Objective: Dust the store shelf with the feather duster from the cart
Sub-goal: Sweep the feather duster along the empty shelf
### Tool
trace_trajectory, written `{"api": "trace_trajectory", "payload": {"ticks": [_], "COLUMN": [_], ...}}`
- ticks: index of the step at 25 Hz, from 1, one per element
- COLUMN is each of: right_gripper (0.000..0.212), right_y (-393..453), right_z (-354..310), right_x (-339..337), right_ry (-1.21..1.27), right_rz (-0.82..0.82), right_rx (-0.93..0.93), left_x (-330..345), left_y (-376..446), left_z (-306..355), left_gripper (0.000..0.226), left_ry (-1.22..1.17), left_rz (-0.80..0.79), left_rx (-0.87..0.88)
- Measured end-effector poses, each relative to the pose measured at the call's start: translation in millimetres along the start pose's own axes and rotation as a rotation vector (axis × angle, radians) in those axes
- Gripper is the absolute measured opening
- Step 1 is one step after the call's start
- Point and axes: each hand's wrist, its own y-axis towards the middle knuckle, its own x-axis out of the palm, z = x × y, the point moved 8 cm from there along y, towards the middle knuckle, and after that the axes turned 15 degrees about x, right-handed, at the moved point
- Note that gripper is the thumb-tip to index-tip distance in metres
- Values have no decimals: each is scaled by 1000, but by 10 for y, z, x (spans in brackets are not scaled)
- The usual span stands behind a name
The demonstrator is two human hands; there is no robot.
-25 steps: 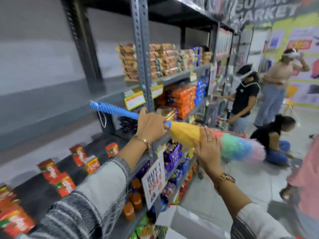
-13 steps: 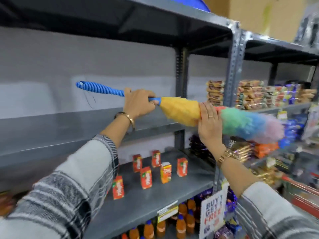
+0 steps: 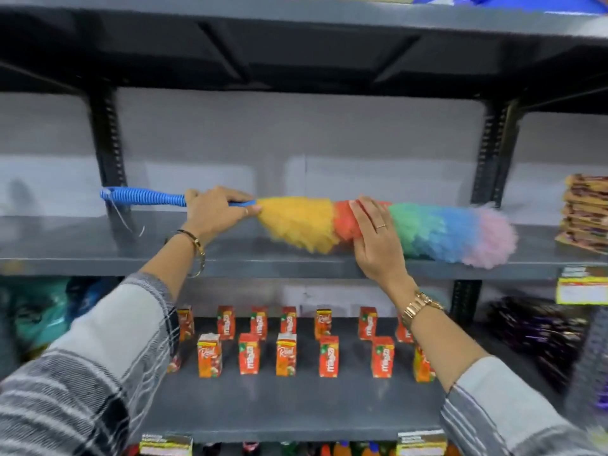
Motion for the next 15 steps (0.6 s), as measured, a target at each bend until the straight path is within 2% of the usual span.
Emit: {"api": "trace_trajectory", "payload": {"ticks": [4, 6, 8, 10, 12, 13, 14, 15], "right_gripper": [48, 49, 51, 51, 50, 49, 50, 50], "right_y": [-90, -113, -120, -135, -150, -158, -169, -178], "right_z": [47, 143, 170, 164, 177, 185, 184, 175], "right_x": [110, 176, 220, 270, 286, 286, 281, 280], "right_ry": [51, 17, -3, -6, 7, 18, 22, 22], "right_rz": [-31, -97, -144, -162, -151, -140, -130, -123], "right_rx": [25, 50, 52, 40, 33, 36, 38, 36], "left_x": [207, 233, 160, 219, 349, 400, 414, 375], "left_y": [-193, -143, 14, 143, 158, 99, 52, 52], "left_z": [-462, -561, -452, -514, -710, -802, -900, -990], "left_gripper": [33, 37, 36, 34, 33, 35, 38, 38], "left_ry": [213, 378, 458, 280, -48, -105, -45, 77], "left_rz": [-297, -247, -69, -67, -256, -374, -440, -425], "left_rx": [-61, -172, -195, -181, -198, -221, -241, -267]}}
